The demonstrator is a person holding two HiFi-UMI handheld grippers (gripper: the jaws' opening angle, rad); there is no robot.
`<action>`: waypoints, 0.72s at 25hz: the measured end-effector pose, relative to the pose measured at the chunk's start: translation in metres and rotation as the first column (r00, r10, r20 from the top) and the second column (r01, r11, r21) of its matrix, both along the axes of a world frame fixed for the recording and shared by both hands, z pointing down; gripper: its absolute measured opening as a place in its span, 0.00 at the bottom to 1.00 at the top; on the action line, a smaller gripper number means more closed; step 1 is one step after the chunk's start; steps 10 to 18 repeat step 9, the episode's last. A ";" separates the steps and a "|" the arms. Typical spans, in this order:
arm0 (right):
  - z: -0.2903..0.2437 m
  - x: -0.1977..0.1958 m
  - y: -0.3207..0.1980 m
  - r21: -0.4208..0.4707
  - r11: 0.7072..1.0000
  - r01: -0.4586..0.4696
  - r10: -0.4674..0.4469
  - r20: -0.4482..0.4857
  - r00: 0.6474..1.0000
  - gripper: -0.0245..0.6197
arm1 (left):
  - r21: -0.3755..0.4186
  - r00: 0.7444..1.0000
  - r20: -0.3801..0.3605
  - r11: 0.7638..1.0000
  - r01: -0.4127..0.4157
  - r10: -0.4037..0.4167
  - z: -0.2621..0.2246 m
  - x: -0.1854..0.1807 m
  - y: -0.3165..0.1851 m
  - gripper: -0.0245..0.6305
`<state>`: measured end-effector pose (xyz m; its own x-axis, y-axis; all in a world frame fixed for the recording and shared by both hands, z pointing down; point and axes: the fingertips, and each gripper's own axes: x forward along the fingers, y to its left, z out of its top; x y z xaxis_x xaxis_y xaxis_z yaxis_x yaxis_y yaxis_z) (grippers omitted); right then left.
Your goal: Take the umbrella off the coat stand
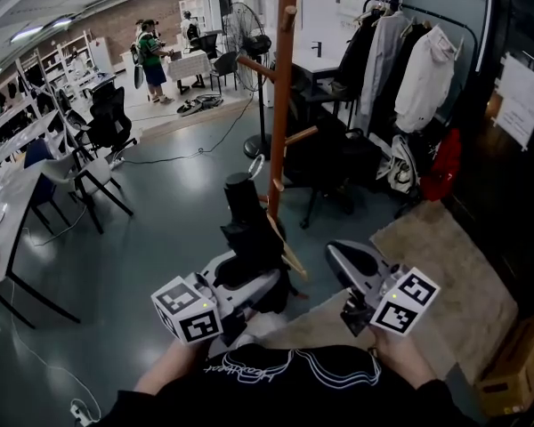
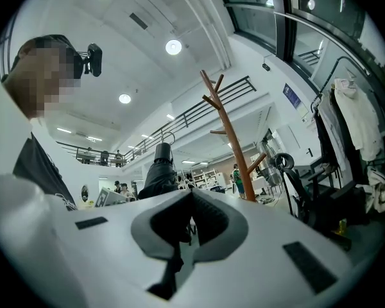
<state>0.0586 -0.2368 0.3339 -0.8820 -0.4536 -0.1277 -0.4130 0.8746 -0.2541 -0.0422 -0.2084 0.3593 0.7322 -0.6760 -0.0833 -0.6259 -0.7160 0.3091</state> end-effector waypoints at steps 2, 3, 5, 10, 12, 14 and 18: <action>0.003 0.002 -0.001 0.001 1.000 -0.002 0.002 0.001 1.000 0.04 | 0.003 1.000 0.000 1.000 0.000 0.000 0.002 0.001 -0.001 0.40; 0.004 0.003 -0.002 0.003 1.000 -0.003 0.003 0.004 1.000 0.04 | 0.005 1.000 0.001 1.000 -0.001 0.001 0.003 0.002 -0.002 0.40; 0.003 0.004 -0.003 0.009 1.000 -0.004 0.003 0.007 1.000 0.04 | 0.007 1.000 0.004 1.000 -0.004 0.004 0.003 0.004 -0.003 0.40; 0.003 0.005 -0.004 0.010 1.000 -0.004 0.004 0.004 1.000 0.04 | 0.004 1.000 0.009 1.000 -0.010 0.010 0.004 0.007 -0.003 0.40; 0.003 0.005 -0.004 0.010 1.000 -0.004 0.004 0.004 1.000 0.04 | 0.004 1.000 0.009 1.000 -0.010 0.010 0.004 0.007 -0.003 0.40; 0.003 0.005 -0.004 0.010 1.000 -0.004 0.004 0.004 1.000 0.04 | 0.004 1.000 0.009 1.000 -0.010 0.010 0.004 0.007 -0.003 0.40; 0.003 0.005 -0.004 0.010 1.000 -0.004 0.004 0.004 1.000 0.04 | 0.004 1.000 0.009 1.000 -0.010 0.010 0.004 0.007 -0.003 0.40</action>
